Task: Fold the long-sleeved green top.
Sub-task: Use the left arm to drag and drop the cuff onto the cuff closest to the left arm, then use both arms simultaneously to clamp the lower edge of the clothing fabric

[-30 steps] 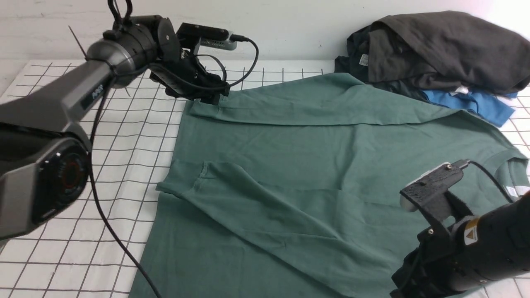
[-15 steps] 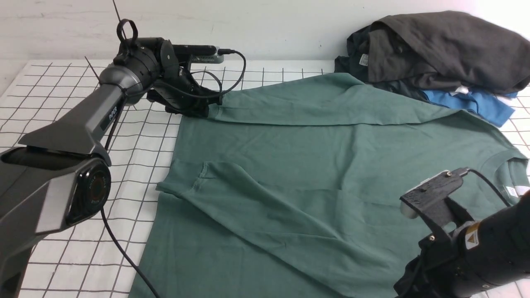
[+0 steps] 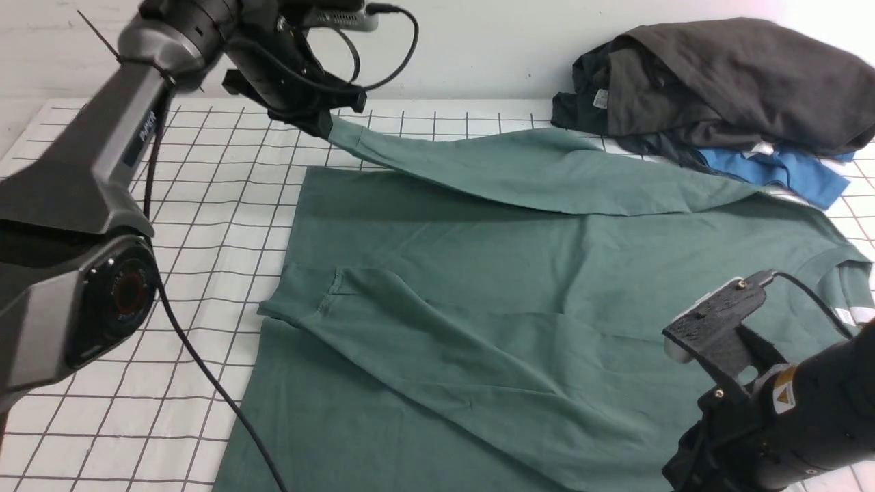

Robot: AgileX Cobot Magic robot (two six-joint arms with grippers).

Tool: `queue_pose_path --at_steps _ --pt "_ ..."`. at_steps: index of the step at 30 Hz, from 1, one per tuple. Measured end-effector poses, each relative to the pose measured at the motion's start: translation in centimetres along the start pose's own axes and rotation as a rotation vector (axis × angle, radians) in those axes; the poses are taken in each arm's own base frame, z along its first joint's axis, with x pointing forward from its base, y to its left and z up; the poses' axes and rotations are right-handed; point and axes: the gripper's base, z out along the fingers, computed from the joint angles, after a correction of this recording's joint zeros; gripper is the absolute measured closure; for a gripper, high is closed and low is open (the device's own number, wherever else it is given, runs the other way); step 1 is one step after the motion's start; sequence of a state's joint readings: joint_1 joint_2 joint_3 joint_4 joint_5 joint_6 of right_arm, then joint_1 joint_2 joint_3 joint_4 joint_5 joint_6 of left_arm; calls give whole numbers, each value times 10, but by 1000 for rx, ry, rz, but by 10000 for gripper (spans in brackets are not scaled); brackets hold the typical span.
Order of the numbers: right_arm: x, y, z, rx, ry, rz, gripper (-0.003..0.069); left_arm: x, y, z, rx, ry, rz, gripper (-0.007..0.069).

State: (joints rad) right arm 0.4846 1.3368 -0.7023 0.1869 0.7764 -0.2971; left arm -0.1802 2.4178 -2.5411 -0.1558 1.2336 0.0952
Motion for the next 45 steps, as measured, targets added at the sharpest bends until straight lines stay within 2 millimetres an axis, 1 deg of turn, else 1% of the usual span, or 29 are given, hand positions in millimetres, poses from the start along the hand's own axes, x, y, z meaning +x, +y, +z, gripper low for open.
queue_pose_path --at_steps 1,2,3,4,6,7,10,11,12,15,17,19,22,24,25,26,27,28,29,31,32,33,34,35,36,37,39,42,45 --pt "0 0 0 1 -1 -1 669 2 0 2 1 10 -2 609" --pt "0 0 -2 7 -8 -8 669 6 -3 -11 15 29 -8 609" --pt "0 0 -5 11 -16 -12 669 18 -5 -12 30 89 -23 609" --pt "0 0 -5 12 -18 -13 669 19 -6 -16 33 89 -24 609" --pt "0 0 -8 16 -31 -14 669 40 -9 -14 46 179 -40 609" --pt "-1 0 -10 20 -49 -13 669 58 -11 -13 56 251 -55 609" --pt "-4 -1 -12 32 -91 -13 669 94 -12 -10 67 380 -81 609" --pt "-4 -1 -12 33 -93 -13 669 97 -12 -9 68 388 -82 609" --pt "-6 -2 -13 40 -116 -13 669 114 -12 -3 69 449 -94 609" --pt "-9 -2 -13 51 -146 -20 669 129 -13 4 72 504 -95 599" --pt "-9 -3 -13 54 -155 -23 669 132 -16 5 73 513 -67 580" --pt "-10 -3 -13 56 -159 -25 669 131 -20 3 80 509 -19 537" --pt "-10 -3 -13 56 -157 -28 669 129 -28 -9 90 484 40 410" --pt "-9 -3 -13 55 -151 -31 669 130 -32 -15 93 475 50 361" --pt "-8 -2 -13 52 -136 -41 669 132 -39 -30 95 457 70 282" --pt "-7 -2 -13 51 -131 -42 669 133 -40 -32 94 457 73 273" --pt "-6 -2 -13 48 -115 -59 669 142 -50 -46 95 456 108 209" --pt "-6 -2 -13 47 -113 -63 669 144 -51 -48 94 456 116 203" --pt "-5 -2 -13 45 -106 -79 669 160 -62 -60 97 473 175 165" --pt "-5 -1 -13 38 -105 -89 669 194 -78 -71 117 529 299 143" --pt "-5 -1 -13 37 -106 -90 669 198 -78 -69 120 541 305 141" --pt "-5 0 -13 26 -110 -96 669 230 -89 -73 145 564 455 136" --pt "-5 0 -13 25 -110 -97 669 233 -89 -71 149 572 465 136" --pt "-6 1 -13 14 -117 -107 669 262 -95 -71 172 574 639 135" --pt "-6 2 -13 11 -119 -108 669 264 -96 -70 175 567 670 135" --pt "-6 3 -13 2 -124 -107 669 283 -97 -67 190 583 771 135" --pt "-7 4 -13 -14 -131 -104 669 302 -96 -62 208 592 891 135" --pt "-7 6 -13 -31 -137 -102 669 317 -92 -52 207 574 980 140" --pt "-7 7 -13 -47 -133 -103 669 322 -88 -43 190 556 1043 197"
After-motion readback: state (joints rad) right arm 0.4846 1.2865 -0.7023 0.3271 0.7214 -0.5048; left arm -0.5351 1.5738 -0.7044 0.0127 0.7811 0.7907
